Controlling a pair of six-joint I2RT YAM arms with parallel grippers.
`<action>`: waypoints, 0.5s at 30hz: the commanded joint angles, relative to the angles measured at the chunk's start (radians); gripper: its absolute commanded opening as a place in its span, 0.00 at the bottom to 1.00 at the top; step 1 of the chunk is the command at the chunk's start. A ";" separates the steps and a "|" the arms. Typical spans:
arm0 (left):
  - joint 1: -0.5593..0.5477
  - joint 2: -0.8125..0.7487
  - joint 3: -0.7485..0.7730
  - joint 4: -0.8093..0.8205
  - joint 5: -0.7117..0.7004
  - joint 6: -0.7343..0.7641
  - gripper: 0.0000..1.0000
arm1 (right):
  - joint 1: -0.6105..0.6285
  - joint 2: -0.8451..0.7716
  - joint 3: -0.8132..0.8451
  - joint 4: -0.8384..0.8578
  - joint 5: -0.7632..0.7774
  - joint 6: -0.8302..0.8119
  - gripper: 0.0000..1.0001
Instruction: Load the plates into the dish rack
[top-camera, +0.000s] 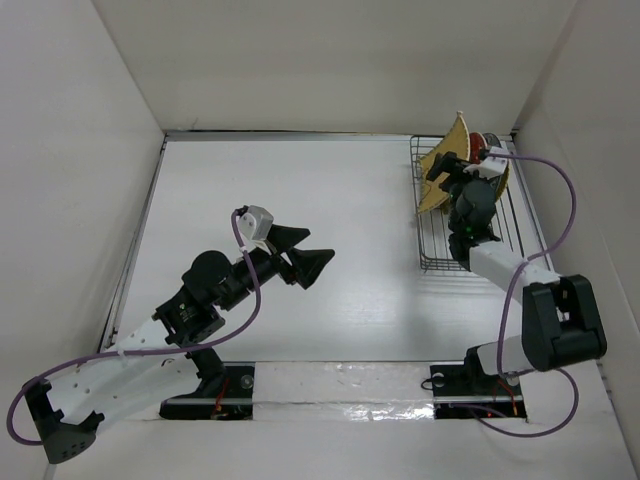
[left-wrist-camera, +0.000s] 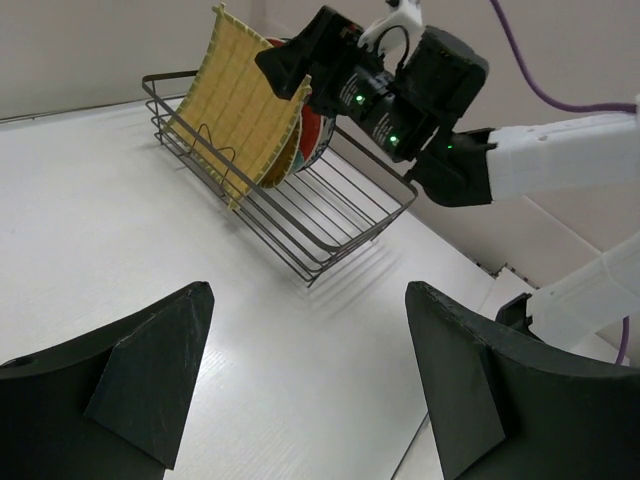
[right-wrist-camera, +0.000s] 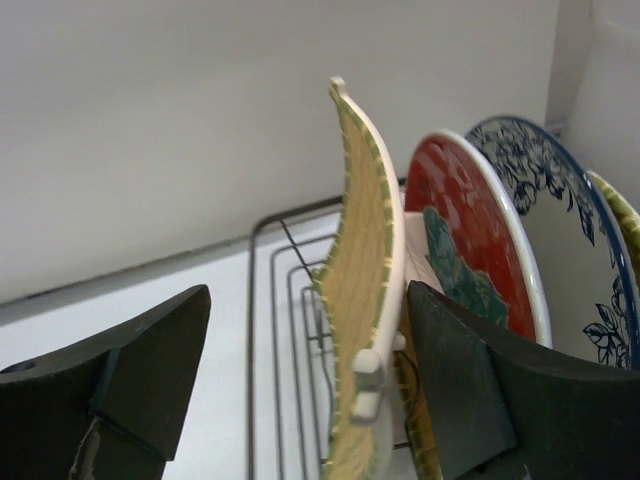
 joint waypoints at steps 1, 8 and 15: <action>-0.002 -0.017 -0.004 0.031 -0.009 0.004 0.75 | 0.052 -0.119 -0.002 -0.062 0.006 0.070 0.91; -0.002 -0.015 0.002 0.016 -0.107 0.003 0.75 | 0.194 -0.287 0.070 -0.384 -0.012 0.133 1.00; -0.002 -0.013 0.006 0.006 -0.184 0.006 0.78 | 0.396 -0.452 0.009 -0.510 -0.158 0.173 1.00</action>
